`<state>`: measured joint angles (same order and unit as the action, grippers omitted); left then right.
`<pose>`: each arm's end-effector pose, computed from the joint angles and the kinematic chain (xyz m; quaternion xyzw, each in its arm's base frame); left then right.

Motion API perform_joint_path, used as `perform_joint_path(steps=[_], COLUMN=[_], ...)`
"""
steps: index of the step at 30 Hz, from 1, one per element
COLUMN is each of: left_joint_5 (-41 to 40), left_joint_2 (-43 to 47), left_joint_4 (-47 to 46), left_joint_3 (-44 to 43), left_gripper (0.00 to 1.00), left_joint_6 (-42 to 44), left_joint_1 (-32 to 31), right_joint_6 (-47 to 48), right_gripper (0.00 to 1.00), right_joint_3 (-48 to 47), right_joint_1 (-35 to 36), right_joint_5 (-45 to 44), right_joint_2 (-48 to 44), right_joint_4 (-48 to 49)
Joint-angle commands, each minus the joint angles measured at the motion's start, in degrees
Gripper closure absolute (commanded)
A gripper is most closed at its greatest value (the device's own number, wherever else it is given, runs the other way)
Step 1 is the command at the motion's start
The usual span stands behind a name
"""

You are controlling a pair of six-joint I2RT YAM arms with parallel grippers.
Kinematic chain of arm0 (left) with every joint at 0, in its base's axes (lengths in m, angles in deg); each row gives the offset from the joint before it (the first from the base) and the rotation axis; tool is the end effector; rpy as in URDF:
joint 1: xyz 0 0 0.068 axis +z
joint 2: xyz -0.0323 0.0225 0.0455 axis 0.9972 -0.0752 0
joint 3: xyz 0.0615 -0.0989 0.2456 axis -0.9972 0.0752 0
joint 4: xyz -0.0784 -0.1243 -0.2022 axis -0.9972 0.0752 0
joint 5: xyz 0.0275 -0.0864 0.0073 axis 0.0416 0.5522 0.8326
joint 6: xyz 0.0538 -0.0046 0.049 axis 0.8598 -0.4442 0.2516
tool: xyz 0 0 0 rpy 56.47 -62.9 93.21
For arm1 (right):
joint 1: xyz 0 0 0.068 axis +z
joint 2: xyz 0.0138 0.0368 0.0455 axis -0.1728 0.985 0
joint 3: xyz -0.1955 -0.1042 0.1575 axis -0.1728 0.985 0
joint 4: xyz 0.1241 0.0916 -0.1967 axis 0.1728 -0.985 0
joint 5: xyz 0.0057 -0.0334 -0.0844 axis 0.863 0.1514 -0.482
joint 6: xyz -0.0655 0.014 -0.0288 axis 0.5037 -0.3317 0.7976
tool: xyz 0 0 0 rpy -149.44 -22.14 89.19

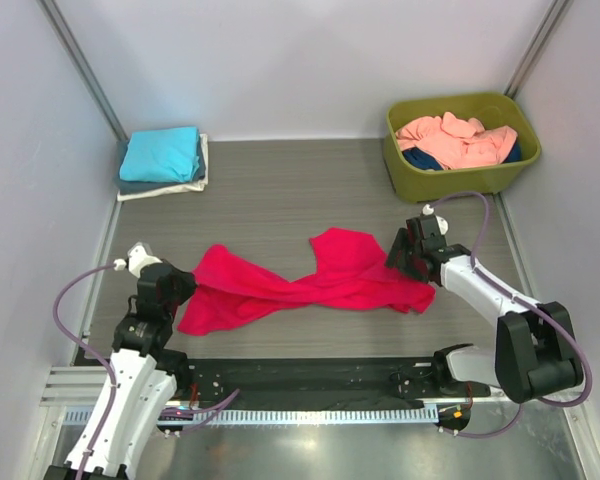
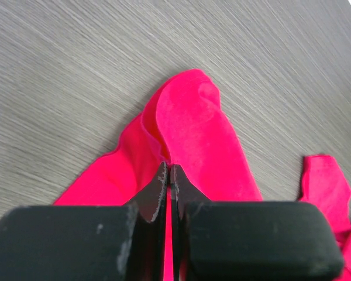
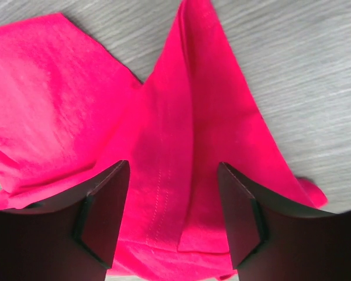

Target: Fold and stack the t-shirts

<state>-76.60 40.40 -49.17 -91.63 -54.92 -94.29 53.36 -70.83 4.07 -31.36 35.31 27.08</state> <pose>0.1392 -0.0065 0.2072 -0.3427 0.8019 -0.1326 0.4710 0.2351 0.0511 0.1723 0.1904 0.9361 0.0675 0.2879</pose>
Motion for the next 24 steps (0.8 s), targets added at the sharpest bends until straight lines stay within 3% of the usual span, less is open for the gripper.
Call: perform_joint_path(steps=[1, 5, 8, 9, 11, 12, 15, 20, 24], left_joint_5=[-3.2, -3.6, -4.6, -5.1, -5.3, -5.3, -5.2, -2.2, -1.4], left_joint_2=[1.9, 2.2, 2.0, 1.9, 1.7, 1.7, 1.3, 2.5, 2.9], left_joint_4=[-1.4, -2.2, -2.8, -2.9, -3.4, -3.4, -2.3, 1.0, 6.5], left_joint_3=[1.7, 2.3, 2.4, 2.6, 3.0, 3.0, 1.8, -6.0, -16.3], left_gripper=[1.00, 1.00, 1.00, 1.00, 1.00, 1.00, 1.00, 1.00, 1.00], left_joint_6=[1.5, 1.7, 2.1, 2.1, 2.1, 2.1, 0.9, -0.6, -0.5], left_joint_1=[0.2, 0.2, 0.2, 0.2, 0.2, 0.2, 0.2, 0.2, 0.2], right_joint_6=[-0.9, -0.9, -1.0, -0.9, -0.8, -0.7, -0.3, 0.1, 0.2], right_gripper=[0.33, 0.38, 0.51, 0.62, 0.73, 0.87, 0.99, 0.99, 0.99], right_joint_3=[-0.5, -0.7, -0.7, -0.7, -0.8, -0.9, -1.8, -7.0, -16.4], right_joint_1=[0.2, 0.1, 0.4, 0.4, 0.4, 0.4, 0.4, 0.4, 0.4], right_joint_5=[0.4, 1.6, 2.9, 3.0, 3.2, 3.1, 1.6, -0.4, -0.6], right_joint_2=[0.4, 2.5, 3.7, 3.6, 3.3, 2.8, -0.1, -6.3, -14.3], right_joint_4=[4.4, 5.5, 6.3, 6.4, 6.4, 6.2, 4.5, -2.8, -9.4])
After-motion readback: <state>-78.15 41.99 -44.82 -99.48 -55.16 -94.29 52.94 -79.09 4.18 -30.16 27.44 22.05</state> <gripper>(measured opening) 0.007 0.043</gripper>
